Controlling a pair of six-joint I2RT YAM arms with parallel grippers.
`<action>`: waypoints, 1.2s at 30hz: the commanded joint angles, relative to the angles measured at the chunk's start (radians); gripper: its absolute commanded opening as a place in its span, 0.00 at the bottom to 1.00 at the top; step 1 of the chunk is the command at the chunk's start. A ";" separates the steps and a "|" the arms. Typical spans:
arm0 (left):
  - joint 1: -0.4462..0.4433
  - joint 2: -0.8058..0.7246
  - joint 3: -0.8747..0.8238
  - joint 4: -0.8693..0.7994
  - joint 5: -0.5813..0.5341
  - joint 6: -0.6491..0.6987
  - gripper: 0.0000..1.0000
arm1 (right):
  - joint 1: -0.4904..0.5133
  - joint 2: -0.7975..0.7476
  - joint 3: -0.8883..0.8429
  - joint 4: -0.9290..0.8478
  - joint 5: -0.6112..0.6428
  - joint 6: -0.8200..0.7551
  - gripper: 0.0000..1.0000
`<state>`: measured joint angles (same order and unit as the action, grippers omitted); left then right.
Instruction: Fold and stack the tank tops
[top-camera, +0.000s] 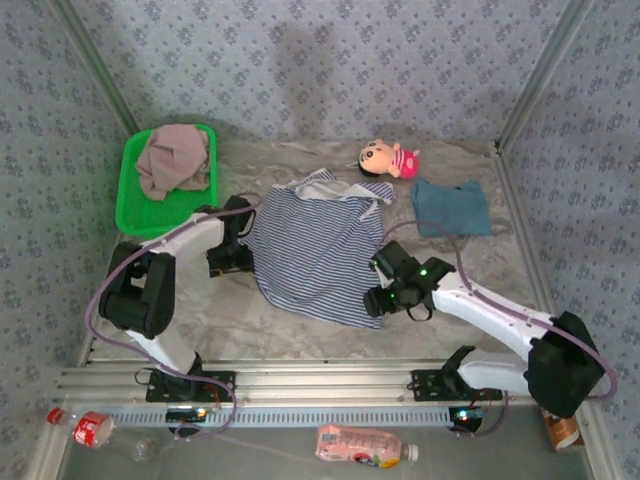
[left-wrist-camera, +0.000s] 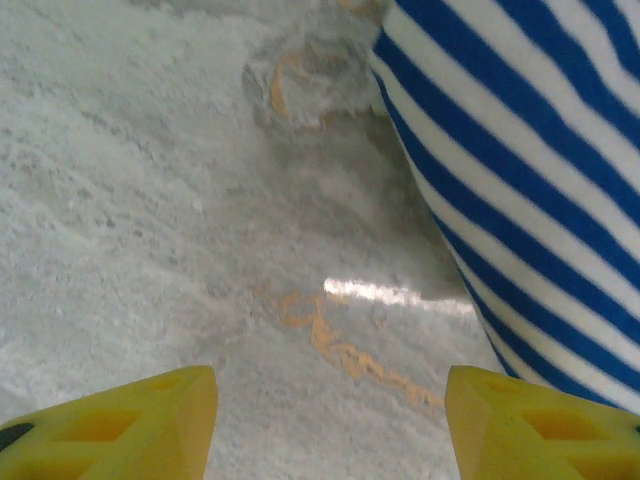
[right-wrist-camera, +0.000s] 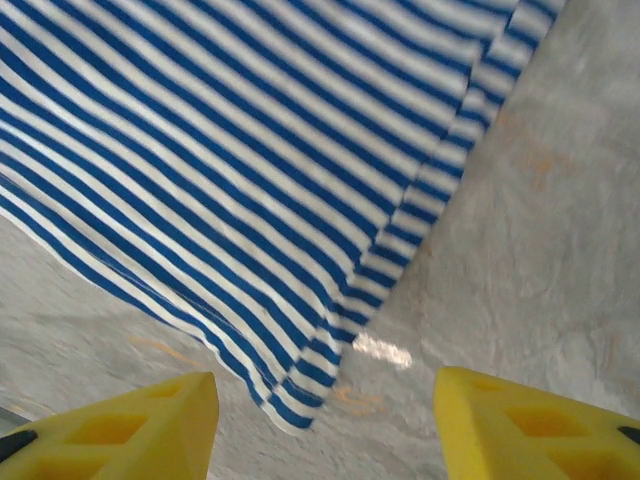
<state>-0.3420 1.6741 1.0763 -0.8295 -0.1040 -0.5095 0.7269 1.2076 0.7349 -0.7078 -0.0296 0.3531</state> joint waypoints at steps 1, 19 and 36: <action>0.011 0.039 0.027 0.113 0.011 0.009 0.61 | 0.041 0.075 -0.014 -0.016 0.047 0.017 0.60; 0.005 0.203 0.250 0.045 0.021 0.125 0.12 | 0.085 0.189 0.005 0.013 -0.022 -0.037 0.07; -0.036 -0.084 0.482 -0.464 0.183 0.016 0.00 | -0.041 -0.203 0.108 -0.017 -0.239 -0.091 0.00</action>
<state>-0.3702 1.6268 1.5146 -1.1835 0.0071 -0.4541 0.7185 1.0576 0.8001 -0.6811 -0.2115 0.2897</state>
